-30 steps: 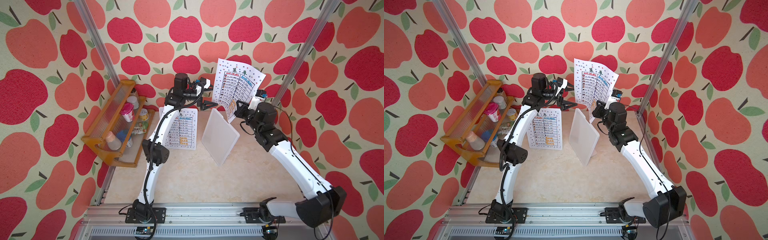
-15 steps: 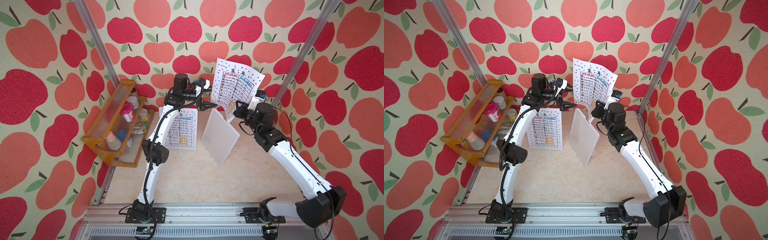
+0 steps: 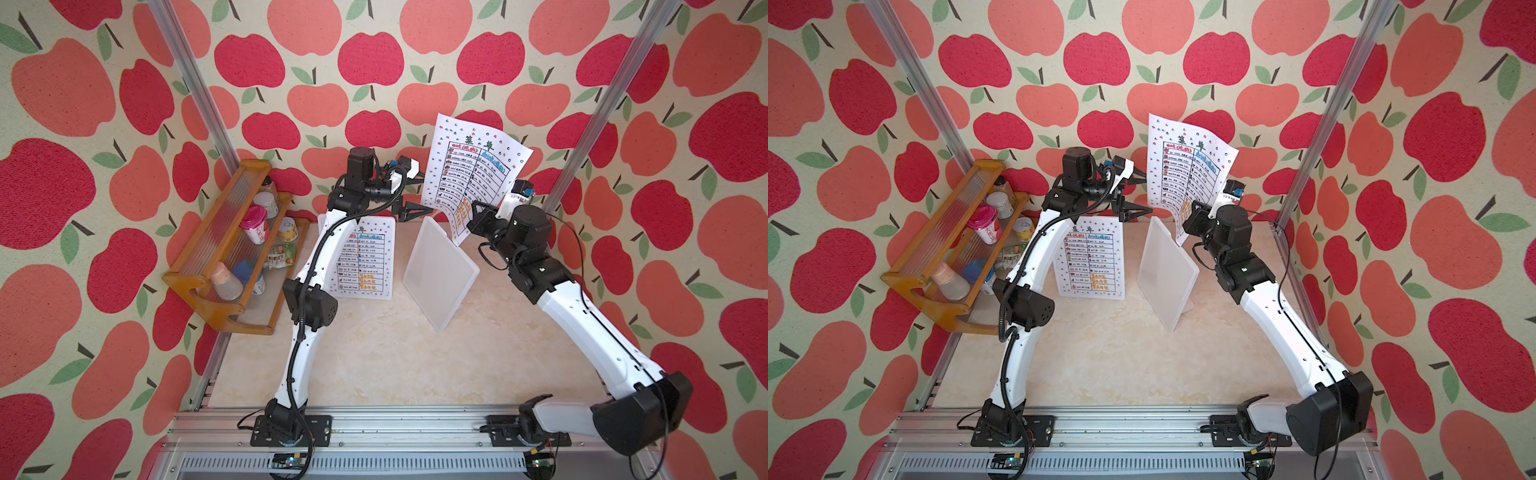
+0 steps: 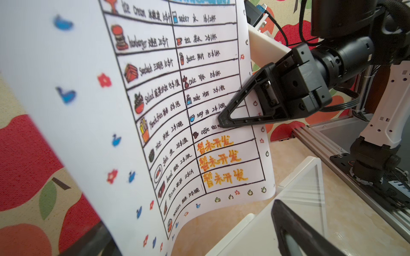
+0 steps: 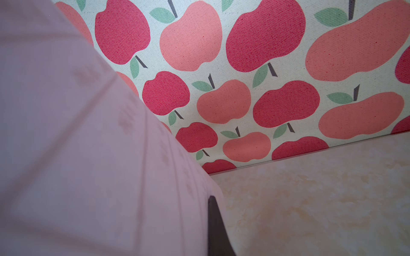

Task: Insert the menus into the narrow rack
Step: Insert the menu into the narrow rack.

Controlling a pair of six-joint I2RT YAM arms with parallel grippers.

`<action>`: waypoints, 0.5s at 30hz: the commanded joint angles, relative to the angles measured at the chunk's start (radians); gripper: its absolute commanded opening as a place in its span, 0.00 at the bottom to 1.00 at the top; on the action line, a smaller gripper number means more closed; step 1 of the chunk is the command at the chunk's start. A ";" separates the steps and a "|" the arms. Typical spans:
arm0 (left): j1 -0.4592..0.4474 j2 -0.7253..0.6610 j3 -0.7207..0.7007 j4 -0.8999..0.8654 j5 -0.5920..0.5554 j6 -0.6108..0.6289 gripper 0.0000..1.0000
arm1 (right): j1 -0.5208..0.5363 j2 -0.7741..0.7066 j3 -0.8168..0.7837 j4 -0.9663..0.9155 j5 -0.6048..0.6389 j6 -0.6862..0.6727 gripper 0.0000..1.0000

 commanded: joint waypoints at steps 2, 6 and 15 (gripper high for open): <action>0.011 -0.036 0.021 -0.040 0.025 0.035 0.99 | 0.012 0.007 0.029 0.009 0.006 0.019 0.00; 0.013 -0.033 0.021 -0.037 0.026 0.035 0.99 | 0.017 0.007 0.028 0.008 0.011 0.019 0.00; 0.013 -0.039 0.019 -0.033 0.028 0.030 0.99 | 0.018 0.025 0.060 0.001 0.014 0.019 0.00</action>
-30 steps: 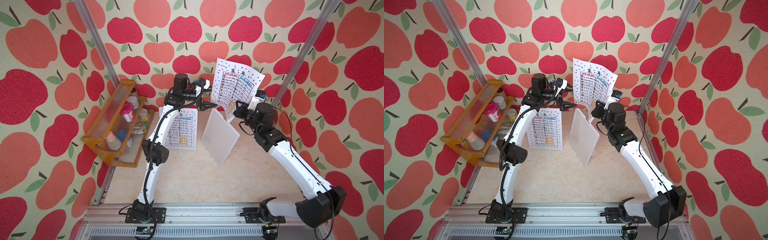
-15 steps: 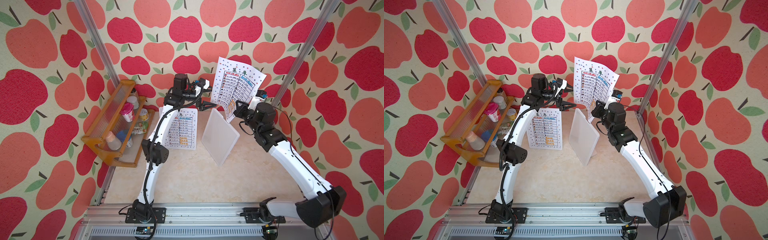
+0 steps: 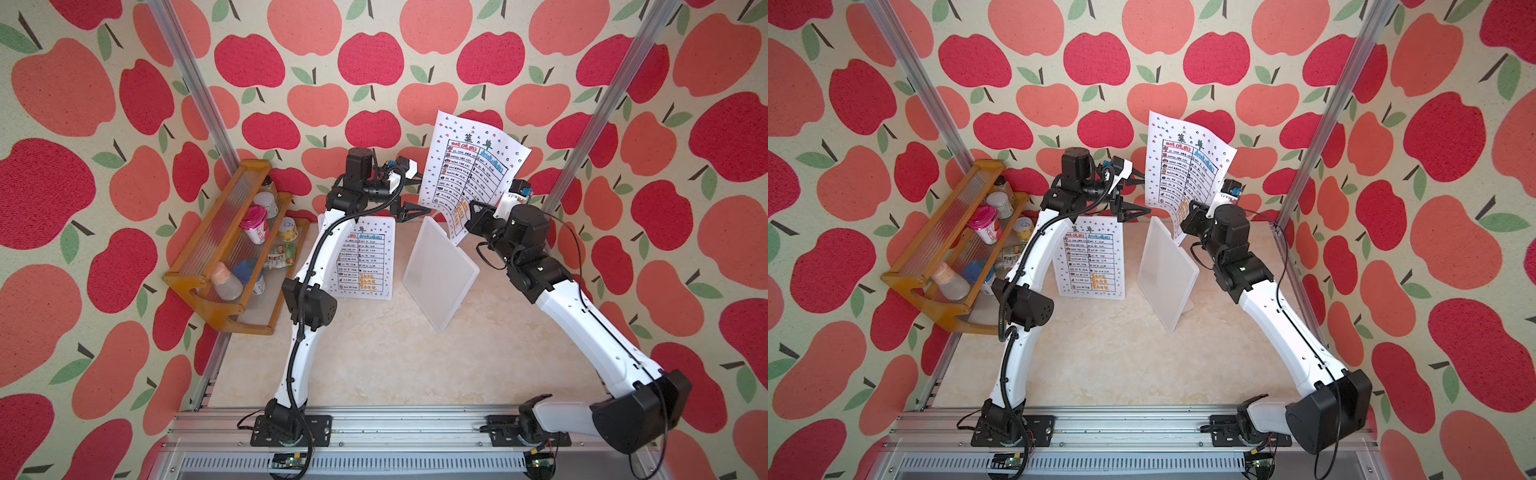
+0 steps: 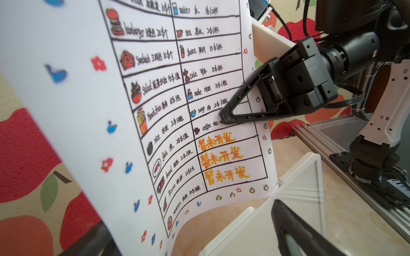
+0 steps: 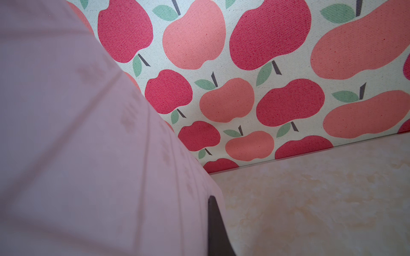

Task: Insert the menus into the narrow rack
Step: Insert the menu into the narrow rack.

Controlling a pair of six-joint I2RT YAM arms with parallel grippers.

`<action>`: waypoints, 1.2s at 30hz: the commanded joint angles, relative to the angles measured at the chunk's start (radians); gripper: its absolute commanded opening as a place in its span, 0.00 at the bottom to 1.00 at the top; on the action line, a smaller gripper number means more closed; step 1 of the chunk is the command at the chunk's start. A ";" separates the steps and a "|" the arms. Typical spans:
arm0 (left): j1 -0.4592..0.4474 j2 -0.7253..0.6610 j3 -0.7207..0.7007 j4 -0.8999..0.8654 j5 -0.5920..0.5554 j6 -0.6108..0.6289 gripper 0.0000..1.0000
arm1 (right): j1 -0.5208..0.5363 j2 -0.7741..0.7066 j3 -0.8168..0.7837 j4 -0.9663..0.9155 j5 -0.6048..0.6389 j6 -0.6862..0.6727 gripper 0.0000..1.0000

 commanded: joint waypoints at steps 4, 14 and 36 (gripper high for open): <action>0.011 -0.044 0.017 -0.012 0.028 0.017 0.99 | 0.010 0.015 0.048 -0.002 0.014 0.015 0.00; 0.005 -0.042 0.015 -0.014 0.031 0.016 0.99 | 0.013 -0.033 0.013 -0.029 0.038 0.014 0.00; 0.000 -0.050 0.016 -0.058 0.028 0.047 0.99 | 0.013 -0.028 -0.019 -0.008 0.064 0.012 0.00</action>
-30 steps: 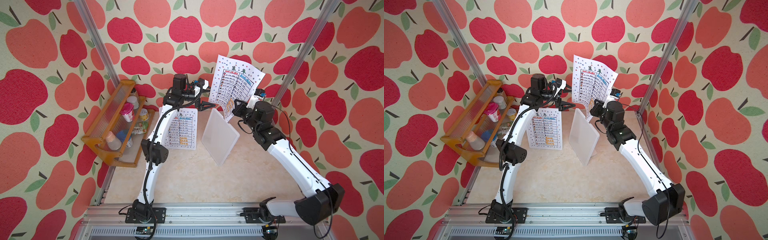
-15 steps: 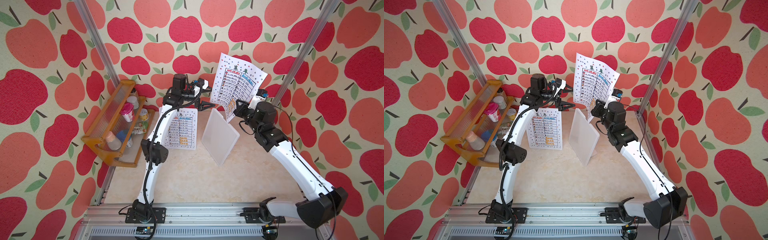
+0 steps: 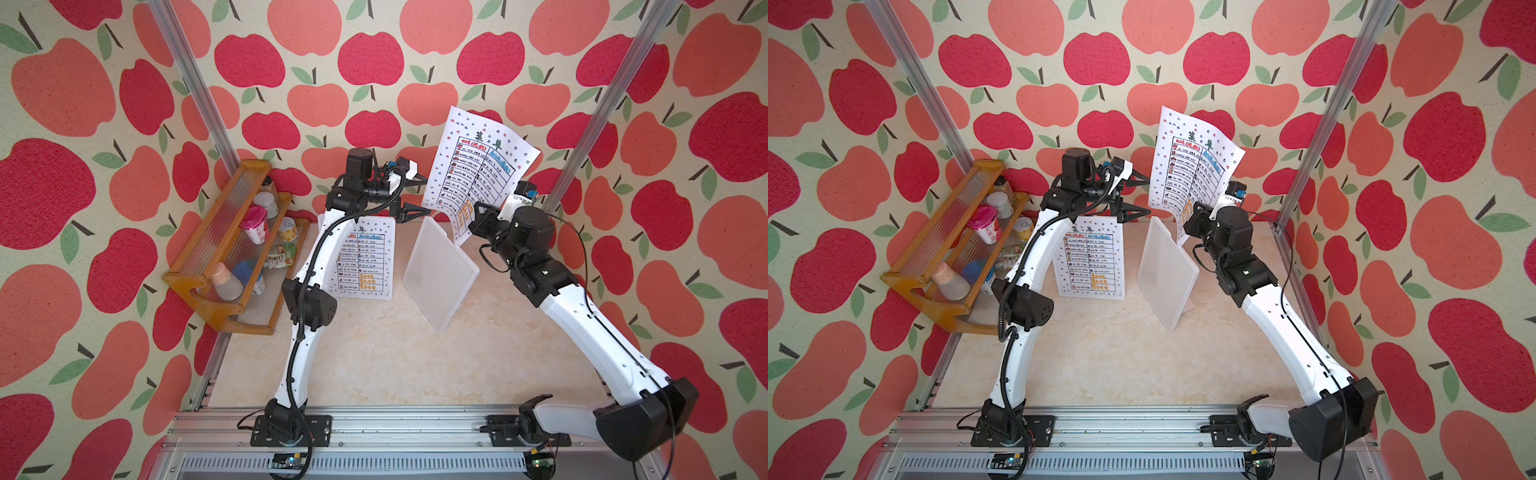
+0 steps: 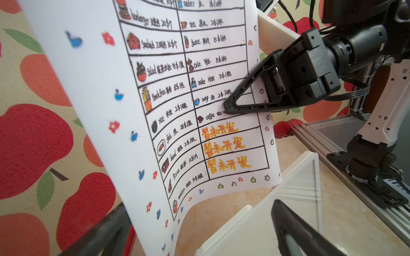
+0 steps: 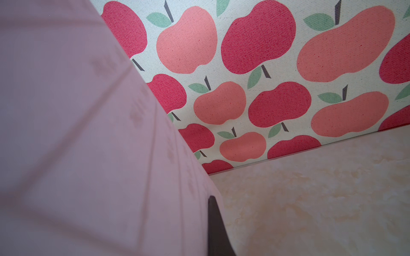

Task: Insert the menus into the narrow rack
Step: Insert the menu into the narrow rack.

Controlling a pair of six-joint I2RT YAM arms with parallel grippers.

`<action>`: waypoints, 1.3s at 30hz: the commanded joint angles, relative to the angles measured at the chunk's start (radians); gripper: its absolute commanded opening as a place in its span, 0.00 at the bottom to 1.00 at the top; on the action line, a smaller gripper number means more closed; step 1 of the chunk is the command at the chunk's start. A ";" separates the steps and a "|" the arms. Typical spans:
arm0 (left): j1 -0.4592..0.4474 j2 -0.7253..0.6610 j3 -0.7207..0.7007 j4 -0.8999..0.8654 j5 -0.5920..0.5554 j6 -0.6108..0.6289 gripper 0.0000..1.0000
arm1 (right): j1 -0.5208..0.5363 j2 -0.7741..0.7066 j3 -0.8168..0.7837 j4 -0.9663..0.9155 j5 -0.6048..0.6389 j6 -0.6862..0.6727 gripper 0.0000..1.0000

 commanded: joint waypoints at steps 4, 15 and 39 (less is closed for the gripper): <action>0.005 -0.046 0.016 -0.030 0.029 0.028 0.99 | 0.007 0.010 -0.008 0.023 0.009 0.013 0.00; 0.003 -0.051 0.015 -0.031 0.031 0.022 0.99 | 0.007 -0.021 -0.032 0.010 0.014 0.017 0.00; -0.004 -0.060 0.013 -0.073 0.028 0.043 0.99 | 0.006 -0.095 -0.094 -0.021 -0.010 0.025 0.00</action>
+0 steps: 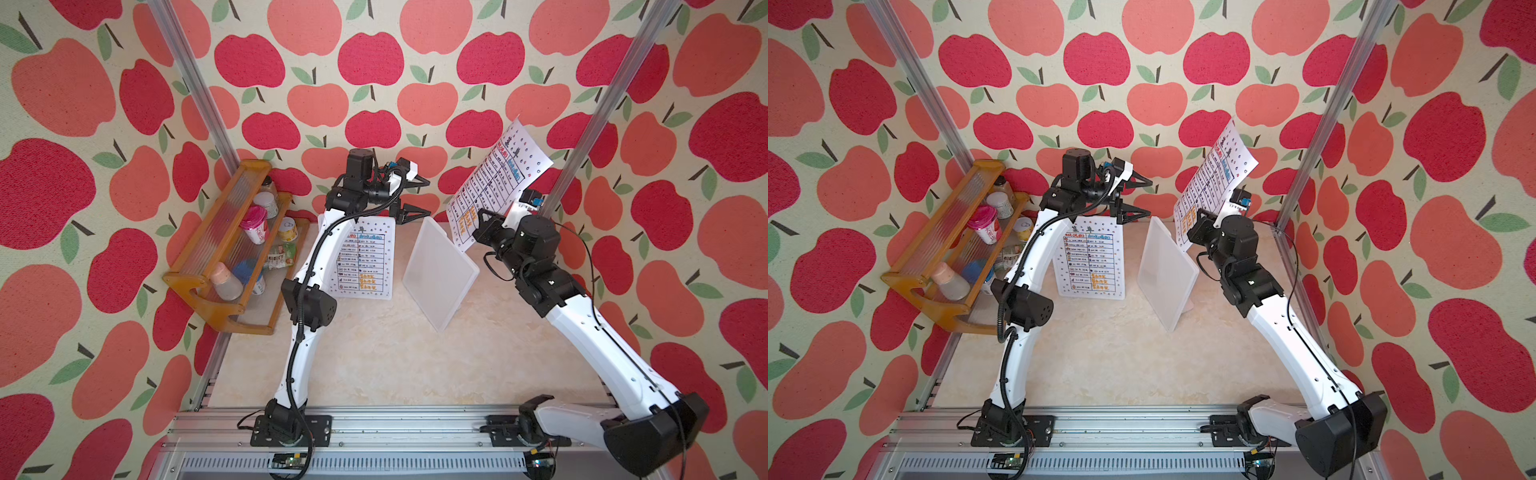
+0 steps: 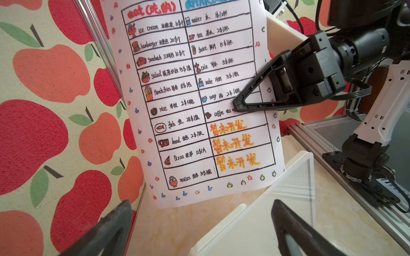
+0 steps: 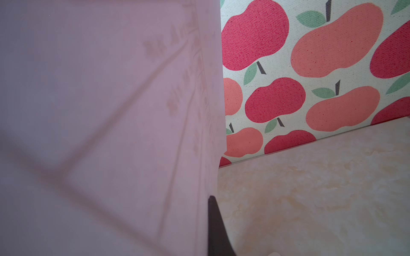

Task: Insert the menus into the narrow rack
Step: Insert the menu into the narrow rack.

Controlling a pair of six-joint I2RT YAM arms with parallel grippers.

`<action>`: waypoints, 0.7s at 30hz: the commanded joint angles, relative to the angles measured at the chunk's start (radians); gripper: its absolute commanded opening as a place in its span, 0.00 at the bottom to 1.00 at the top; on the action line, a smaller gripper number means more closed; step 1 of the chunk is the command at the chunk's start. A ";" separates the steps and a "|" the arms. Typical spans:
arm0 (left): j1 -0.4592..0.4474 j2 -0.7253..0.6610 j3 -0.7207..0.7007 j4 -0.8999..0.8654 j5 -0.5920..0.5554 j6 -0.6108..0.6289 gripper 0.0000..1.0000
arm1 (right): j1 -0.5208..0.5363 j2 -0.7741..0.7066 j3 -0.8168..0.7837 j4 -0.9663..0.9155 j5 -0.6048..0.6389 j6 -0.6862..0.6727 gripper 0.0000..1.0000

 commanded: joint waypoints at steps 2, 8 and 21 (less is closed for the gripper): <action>-0.001 -0.054 0.013 -0.025 0.031 0.026 0.99 | 0.006 -0.020 -0.022 -0.014 -0.009 0.019 0.00; 0.010 -0.053 0.014 0.018 0.052 -0.036 0.99 | 0.006 -0.031 -0.039 -0.015 -0.021 0.018 0.00; 0.011 -0.049 0.012 0.044 0.045 -0.087 0.99 | -0.015 -0.047 -0.058 -0.020 -0.151 0.010 0.00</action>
